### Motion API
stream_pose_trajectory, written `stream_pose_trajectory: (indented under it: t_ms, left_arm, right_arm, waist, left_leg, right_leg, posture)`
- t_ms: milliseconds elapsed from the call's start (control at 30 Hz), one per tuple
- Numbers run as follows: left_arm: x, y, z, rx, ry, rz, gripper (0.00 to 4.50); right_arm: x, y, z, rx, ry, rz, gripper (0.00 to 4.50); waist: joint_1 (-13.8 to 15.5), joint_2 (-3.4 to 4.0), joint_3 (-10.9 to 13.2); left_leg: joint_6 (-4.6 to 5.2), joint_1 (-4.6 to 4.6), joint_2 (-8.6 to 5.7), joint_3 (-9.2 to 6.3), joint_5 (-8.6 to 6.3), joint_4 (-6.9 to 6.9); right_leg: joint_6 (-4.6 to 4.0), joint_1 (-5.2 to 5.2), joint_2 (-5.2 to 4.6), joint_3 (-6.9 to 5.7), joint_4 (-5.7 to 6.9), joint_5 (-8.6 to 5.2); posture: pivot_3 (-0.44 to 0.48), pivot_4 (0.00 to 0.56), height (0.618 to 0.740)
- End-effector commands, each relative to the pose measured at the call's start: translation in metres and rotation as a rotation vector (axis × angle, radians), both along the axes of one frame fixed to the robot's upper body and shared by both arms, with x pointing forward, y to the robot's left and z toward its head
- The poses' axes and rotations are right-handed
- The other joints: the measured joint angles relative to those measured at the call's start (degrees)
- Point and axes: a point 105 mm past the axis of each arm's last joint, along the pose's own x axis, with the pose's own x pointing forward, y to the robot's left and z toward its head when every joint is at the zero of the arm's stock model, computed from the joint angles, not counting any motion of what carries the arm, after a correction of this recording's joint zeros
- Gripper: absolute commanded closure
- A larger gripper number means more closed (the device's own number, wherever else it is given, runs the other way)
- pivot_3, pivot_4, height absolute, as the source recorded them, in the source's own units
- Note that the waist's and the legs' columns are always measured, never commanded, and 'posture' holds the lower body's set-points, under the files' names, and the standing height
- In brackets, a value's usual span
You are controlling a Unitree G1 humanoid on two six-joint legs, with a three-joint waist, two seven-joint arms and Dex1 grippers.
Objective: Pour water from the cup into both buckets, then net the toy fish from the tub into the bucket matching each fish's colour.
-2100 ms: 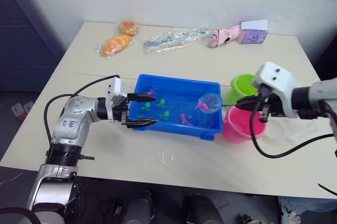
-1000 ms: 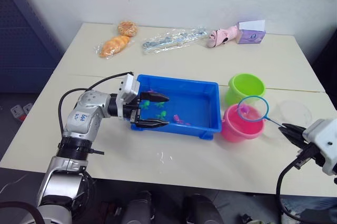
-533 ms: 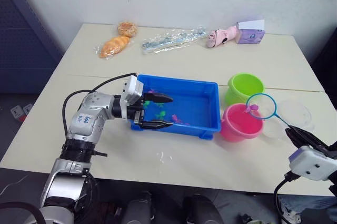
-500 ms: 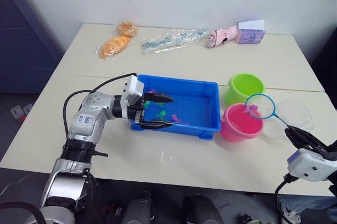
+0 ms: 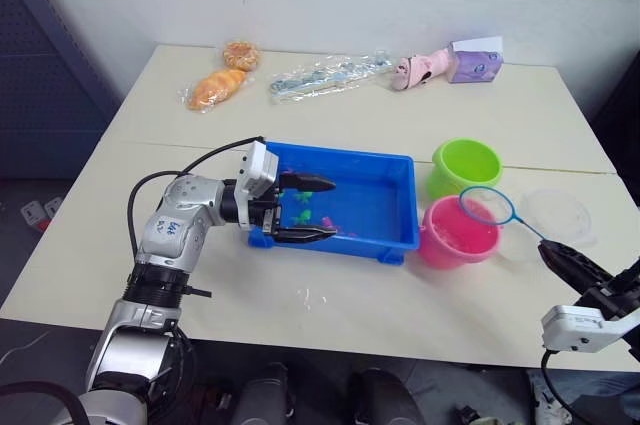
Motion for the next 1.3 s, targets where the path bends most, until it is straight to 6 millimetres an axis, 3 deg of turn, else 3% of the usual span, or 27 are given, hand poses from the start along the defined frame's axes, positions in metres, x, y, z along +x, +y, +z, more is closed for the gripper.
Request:
stream_pose_trajectory:
  t_ms: [33, 100, 200, 300, 467, 633, 867, 1000, 1133, 1300]
  left_arm:
    - [0.001, 0.013, 0.005, 0.008, -0.036, 0.029, 0.03]
    - [0.005, 0.025, 0.004, 0.018, -0.037, 0.07, 0.03]
    - [0.012, 0.047, 0.004, 0.035, -0.051, 0.14, 0.03]
    - [0.015, 0.062, 0.005, 0.048, -0.076, 0.18, 0.03]
    - [0.017, 0.09, -0.001, 0.103, -0.124, 0.272, 0.03]
    - [0.009, 0.104, -0.005, 0.08, -0.137, 0.315, 0.03]
    - [-0.008, 0.113, -0.009, 0.103, -0.064, 0.33, 0.03]
    - [-0.006, 0.122, -0.007, 0.133, -0.057, 0.346, 0.03]
    - [-0.005, 0.13, -0.013, 0.2, -0.058, 0.339, 0.03]
    - [-0.006, 0.123, -0.016, 0.198, -0.045, 0.308, 0.03]
  right_arm:
    - [0.0, 0.012, 0.032, 0.347, -0.023, 0.059, 4.5]
    - [0.003, 0.031, 0.042, 0.607, 0.081, 0.136, 4.5]
    - [0.012, 0.059, 0.06, 0.847, 0.218, 0.239, 4.5]
    - [0.023, 0.077, 0.068, 0.936, 0.34, 0.273, 4.5]
    - [0.052, 0.095, 0.064, 1.108, 0.492, 0.172, 4.5]
    - [0.062, 0.114, 0.047, 0.96, 0.637, 0.154, 4.5]
    - [0.079, 0.11, 0.047, 0.617, 0.701, 0.109, 4.5]
    - [0.092, 0.11, 0.045, 0.44, 0.723, 0.086, 4.5]
    - [0.105, 0.115, 0.043, 0.345, 0.758, 0.09, 4.5]
    - [0.113, 0.119, 0.027, 0.283, 0.818, 0.056, 4.5]
  waist:
    - [-0.2, 0.0, 0.0]
    - [-0.3, 0.01, 0.0]
    - [-0.7, 0.05, 0.0]
    - [-0.4, 0.05, 0.0]
    - [-0.1, 0.05, 0.0]
    - [0.0, 0.06, 0.0]
    - [-0.3, 0.11, 0.0]
    - [-0.4, 0.12, 0.1]
    - [-0.8, 0.15, 0.1]
    - [-1.0, 0.14, 0.1]
  left_leg:
    - [0.0, 0.0, 0.01, 0.0, 0.0, 0.0]
    - [0.0, 0.04, 0.09, 0.01, 0.0, 0.01]
    - [0.0, 0.08, 0.18, 0.0, 0.0, 0.03]
    - [0.04, 0.09, 0.2, -0.06, 0.0, 0.1]
    - [0.14, -0.01, 0.16, -0.11, -0.07, 0.1]
    - [0.21, -0.16, 0.06, -0.19, -0.12, 0.08]
    - [0.28, -0.14, 0.01, -0.15, -0.15, 0.08]
    - [0.26, -0.13, 0.02, -0.16, -0.14, 0.01]
    - [0.25, -0.16, 0.0, -0.1, -0.14, 0.03]
    - [0.25, -0.16, 0.0, -0.12, -0.15, 0.03]
  right_leg:
    - [0.0, 0.0, 0.0, 0.01, 0.0, 0.0]
    - [0.0, 0.04, 0.06, 0.01, 0.0, 0.0]
    - [-0.01, 0.06, 0.09, 0.03, 0.06, 0.0]
    - [-0.02, 0.07, 0.08, -0.01, 0.11, 0.01]
    - [-0.04, 0.01, -0.02, -0.03, 0.05, 0.01]
    - [-0.04, -0.05, -0.13, -0.15, -0.05, 0.02]
    - [-0.03, -0.07, -0.21, -0.12, -0.01, 0.02]
    - [-0.04, -0.11, -0.2, -0.12, -0.02, 0.01]
    - [-0.04, -0.15, -0.22, -0.12, 0.0, 0.01]
    - [-0.04, -0.15, -0.23, -0.14, 0.01, 0.01]
  posture:
    - [0.0, 0.15, 0.74]
    - [0.0, 0.15, 0.74]
    - [0.0, 0.15, 0.74]
    - [0.0, 0.15, 0.74]
    - [0.0, 0.15, 0.74]
    - [0.0, 0.15, 0.74]
    - [0.0, 0.15, 0.74]
    - [0.0, 0.15, 0.74]
    - [0.0, 0.15, 0.74]
    - [0.0, 0.15, 0.74]
